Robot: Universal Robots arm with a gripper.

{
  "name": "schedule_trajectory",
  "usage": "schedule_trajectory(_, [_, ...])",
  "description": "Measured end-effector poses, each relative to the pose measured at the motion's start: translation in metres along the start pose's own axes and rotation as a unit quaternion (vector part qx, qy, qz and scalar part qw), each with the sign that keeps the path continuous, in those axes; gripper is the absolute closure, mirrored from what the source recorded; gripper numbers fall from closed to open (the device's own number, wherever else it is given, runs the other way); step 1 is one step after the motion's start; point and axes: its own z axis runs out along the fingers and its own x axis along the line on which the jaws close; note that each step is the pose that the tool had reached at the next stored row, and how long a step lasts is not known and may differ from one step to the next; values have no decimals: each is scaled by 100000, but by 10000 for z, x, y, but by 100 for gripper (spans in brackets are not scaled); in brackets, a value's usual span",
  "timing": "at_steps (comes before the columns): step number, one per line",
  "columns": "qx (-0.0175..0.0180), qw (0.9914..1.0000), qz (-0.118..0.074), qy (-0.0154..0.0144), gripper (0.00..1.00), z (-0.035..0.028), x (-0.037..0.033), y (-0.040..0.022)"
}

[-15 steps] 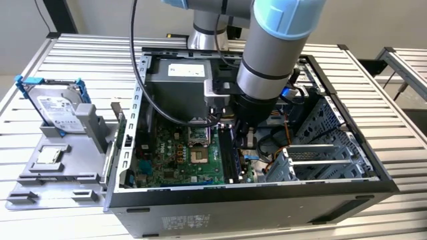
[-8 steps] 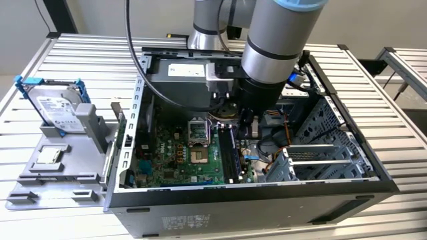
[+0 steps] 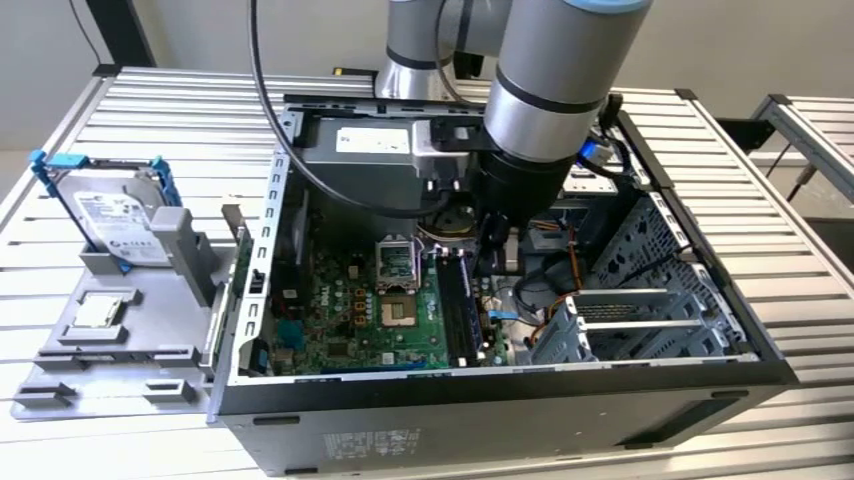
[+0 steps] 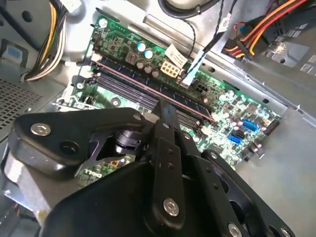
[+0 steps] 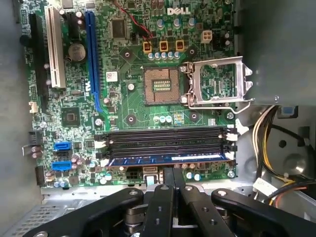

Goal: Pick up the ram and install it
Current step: 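Press down the ram until it locks into place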

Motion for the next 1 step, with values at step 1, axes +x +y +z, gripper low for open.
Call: schedule_trajectory(1, [5, 100000, -2, 4, 100, -1, 0, 0])
